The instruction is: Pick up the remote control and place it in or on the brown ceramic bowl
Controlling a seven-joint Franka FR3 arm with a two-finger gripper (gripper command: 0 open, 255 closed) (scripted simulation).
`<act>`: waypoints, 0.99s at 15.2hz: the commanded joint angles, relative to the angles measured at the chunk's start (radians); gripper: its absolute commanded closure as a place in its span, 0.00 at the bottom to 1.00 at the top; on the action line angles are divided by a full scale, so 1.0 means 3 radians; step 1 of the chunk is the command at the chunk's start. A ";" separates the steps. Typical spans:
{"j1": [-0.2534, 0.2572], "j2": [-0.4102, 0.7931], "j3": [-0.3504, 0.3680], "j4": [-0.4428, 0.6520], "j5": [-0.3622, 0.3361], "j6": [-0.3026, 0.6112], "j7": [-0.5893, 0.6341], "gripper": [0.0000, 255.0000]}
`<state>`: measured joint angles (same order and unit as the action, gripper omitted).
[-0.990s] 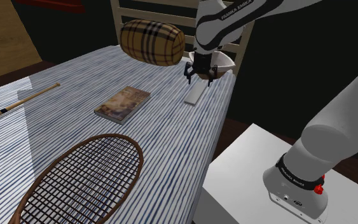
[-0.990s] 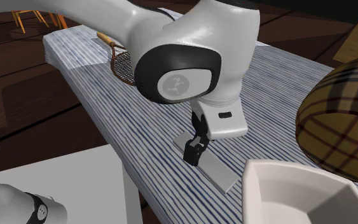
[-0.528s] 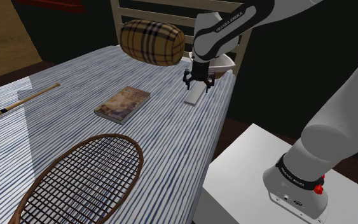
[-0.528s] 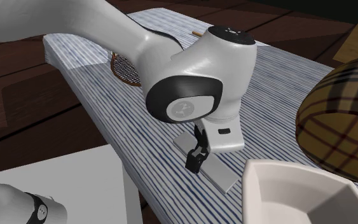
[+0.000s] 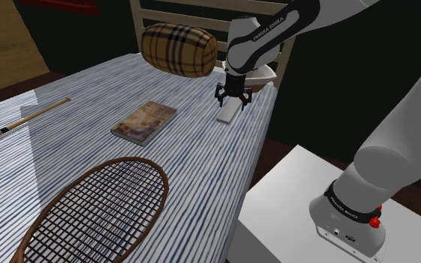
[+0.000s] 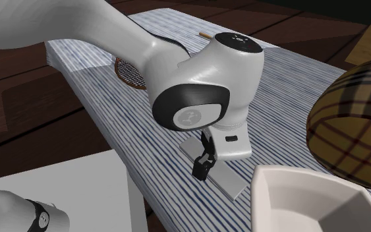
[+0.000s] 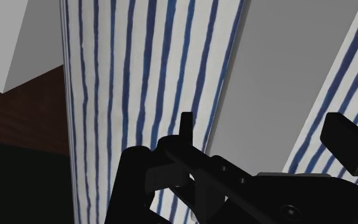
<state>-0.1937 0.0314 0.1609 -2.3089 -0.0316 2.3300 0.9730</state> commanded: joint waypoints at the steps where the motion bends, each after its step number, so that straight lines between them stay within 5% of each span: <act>1: 0.0000 0.0000 0.0000 0.0000 0.0000 0.0000 0.0000 1.00; 15: -0.0001 -0.0141 0.0001 0.0084 0.0035 -0.0223 -0.0028 1.00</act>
<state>-0.1955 -0.0013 0.1596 -2.2852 -0.0232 2.2742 0.9633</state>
